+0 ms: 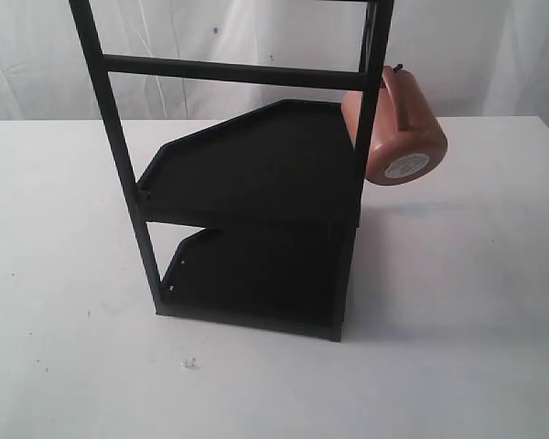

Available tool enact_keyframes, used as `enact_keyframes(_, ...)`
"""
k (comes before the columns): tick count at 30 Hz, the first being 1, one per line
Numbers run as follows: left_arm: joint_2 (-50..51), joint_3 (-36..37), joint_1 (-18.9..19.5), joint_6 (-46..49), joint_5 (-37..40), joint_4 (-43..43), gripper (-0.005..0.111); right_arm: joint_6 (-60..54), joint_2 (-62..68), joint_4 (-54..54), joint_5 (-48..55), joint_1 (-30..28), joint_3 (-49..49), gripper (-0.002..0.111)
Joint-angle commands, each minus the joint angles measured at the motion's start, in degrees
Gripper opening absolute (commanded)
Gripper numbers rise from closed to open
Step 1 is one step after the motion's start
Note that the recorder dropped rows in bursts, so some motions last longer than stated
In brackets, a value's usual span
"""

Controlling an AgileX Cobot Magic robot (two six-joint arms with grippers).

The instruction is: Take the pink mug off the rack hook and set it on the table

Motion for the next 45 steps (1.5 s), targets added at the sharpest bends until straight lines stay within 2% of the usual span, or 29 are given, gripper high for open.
enact_keyframes(1, -0.2, 0.0, -0.4, 0.0, -0.2, 0.0, 0.0, 0.1, -0.1, -0.6, -0.4, -0.3, 0.0, 0.0)
enact_keyframes(6, -0.2, 0.0, -0.4, 0.0, -0.2, 0.0, 0.0, -0.1, -0.1, -1.5, -0.8, -0.3, 0.0, 0.0)
enact_keyframes(11, -0.2, 0.0, -0.4, 0.0, -0.2, 0.0, 0.0, -0.9, -0.1, -2.5, -5.9, -0.3, 0.0, 0.0)
enact_keyframes(17, -0.2, 0.0, -0.4, 0.0, -0.2, 0.0, 0.0, -16.8, -0.1, -16.7, -12.2, -0.3, 0.0, 0.0)
enact_keyframes(19, -0.2, 0.0, -0.4, 0.0, -0.2, 0.0, 0.0, -19.1, -0.1, -20.9, -13.5, -0.3, 0.0, 0.0)
enact_keyframes(22, -0.2, 0.0, -0.4, 0.0, -0.2, 0.0, 0.0, -18.7, -0.1, -21.4, -17.1, -0.3, 0.0, 0.0)
enact_keyframes(27, -0.2, 0.0, -0.4, 0.0, -0.2, 0.0, 0.0, 0.9, -0.1, -12.8, -34.0, -0.3, 0.0, 0.0)
enact_keyframes(29, -0.2, 0.0, -0.4, 0.0, -0.2, 0.0, 0.0, 1.2, -0.1, -12.2, -35.9, -0.3, 0.0, 0.0)
enact_keyframes(33, -0.2, 0.0, -0.4, 0.0, -0.2, 0.0, 0.0, -7.9, -0.1, -11.5, -31.6, -0.3, 0.0, 0.0)
enact_keyframes(35, -0.2, 0.0, -0.4, 0.0, -0.2, 0.0, 0.0, 11.9, -0.1, -4.7, -35.0, -0.3, 0.0, 0.0)
enact_keyframes(37, -0.2, 0.0, -0.4, 0.0, -0.2, 0.0, 0.0, 19.6, -0.1, -2.1, -33.7, -0.3, -1.8, 0.0)
enact_keyframes(38, -0.2, 0.0, -0.4, 0.0, -0.2, 0.0, 0.0, 19.6, -0.1, -2.1, -32.8, -0.3, -3.4, 0.0)
enact_keyframes(40, -0.2, 0.0, -0.4, 0.0, -0.2, 0.0, 0.0, 14.2, 1.3, -2.1, -32.7, -0.3, -6.9, 0.0)
enact_keyframes(43, -0.2, 0.0, -0.4, 0.0, -0.2, 0.0, 0.0, -6.9, 11.3, -2.7, -33.6, -0.2, -11.1, 0.0)
enact_keyframes(45, -0.2, 0.0, -0.4, 0.0, -0.2, 0.0, 0.0, -16.7, 16.7, -2.7, -34.2, -0.2, -11.7, 0.0)
